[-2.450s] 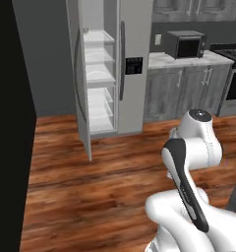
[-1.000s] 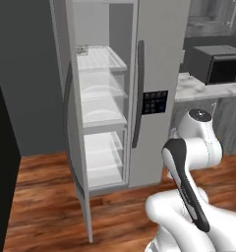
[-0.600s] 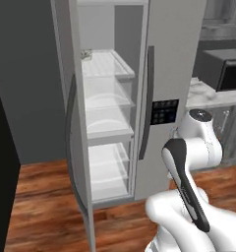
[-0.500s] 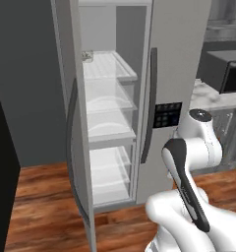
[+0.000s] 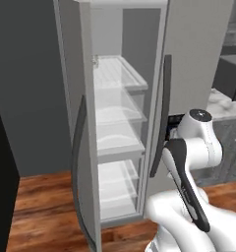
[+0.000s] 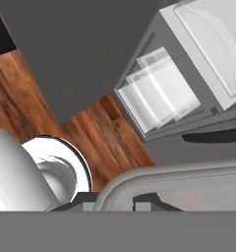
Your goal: Place two dumplings into each of the tupperware containers and then place the containers in the fridge.
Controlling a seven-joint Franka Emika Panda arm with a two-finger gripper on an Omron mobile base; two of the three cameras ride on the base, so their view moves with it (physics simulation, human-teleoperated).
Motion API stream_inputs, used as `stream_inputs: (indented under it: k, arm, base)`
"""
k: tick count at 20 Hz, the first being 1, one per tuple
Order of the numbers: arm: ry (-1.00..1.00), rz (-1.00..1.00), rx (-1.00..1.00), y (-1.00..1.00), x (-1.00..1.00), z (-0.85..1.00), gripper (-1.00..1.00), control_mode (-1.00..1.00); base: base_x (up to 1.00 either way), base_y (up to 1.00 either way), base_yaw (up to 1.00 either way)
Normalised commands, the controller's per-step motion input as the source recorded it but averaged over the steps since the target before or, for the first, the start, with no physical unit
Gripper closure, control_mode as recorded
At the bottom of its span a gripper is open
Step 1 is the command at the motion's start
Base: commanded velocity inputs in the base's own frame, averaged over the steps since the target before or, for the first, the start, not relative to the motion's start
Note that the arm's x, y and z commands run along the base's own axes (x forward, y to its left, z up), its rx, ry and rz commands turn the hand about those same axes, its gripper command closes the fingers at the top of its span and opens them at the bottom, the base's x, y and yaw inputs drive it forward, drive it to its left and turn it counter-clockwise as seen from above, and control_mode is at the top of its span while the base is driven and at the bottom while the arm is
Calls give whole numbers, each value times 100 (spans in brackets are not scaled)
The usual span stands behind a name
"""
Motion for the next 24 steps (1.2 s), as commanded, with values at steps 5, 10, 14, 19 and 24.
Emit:
stream_inputs:
  k: [5,10,14,19,24]
  arm:
    - [0,0,0,0,0,0,100,100]
    - [0,0,0,0,0,0,100,100]
    - [0,0,0,0,0,0,100,100]
    - [0,0,0,0,0,0,100,100]
    - [0,0,0,0,0,0,100,100]
  base:
    - [52,42,0]
    - [73,5,1]
    - [39,23,0]
    - [31,43,1]
    - [56,23,6]
